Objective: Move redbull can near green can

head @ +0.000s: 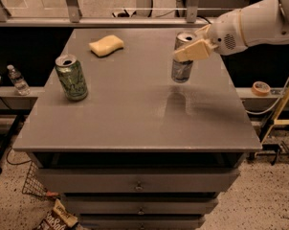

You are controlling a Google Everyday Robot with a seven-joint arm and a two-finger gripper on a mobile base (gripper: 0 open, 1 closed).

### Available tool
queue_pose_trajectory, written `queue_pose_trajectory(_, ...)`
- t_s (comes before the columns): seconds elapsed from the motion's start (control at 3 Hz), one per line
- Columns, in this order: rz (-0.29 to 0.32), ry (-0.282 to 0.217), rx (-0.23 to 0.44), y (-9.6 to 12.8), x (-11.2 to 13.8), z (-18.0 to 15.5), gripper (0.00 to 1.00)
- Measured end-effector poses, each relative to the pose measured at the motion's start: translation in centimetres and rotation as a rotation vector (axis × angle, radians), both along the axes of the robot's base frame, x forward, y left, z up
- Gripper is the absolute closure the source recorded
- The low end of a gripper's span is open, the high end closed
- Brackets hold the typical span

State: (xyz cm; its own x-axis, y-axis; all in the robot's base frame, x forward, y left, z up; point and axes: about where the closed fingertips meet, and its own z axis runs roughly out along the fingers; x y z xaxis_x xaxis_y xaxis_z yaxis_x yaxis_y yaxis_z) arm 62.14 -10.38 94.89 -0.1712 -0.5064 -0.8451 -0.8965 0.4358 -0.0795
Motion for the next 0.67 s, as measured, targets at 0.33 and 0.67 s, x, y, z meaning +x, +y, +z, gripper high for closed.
queue_pose_trajectory(0.33,0.003,0.002,0.002,0.26,0.01,-0.03,1.0)
queue_pose_trajectory(0.67,0.003,0.002,0.002,0.27,0.01,-0.03,1.0)
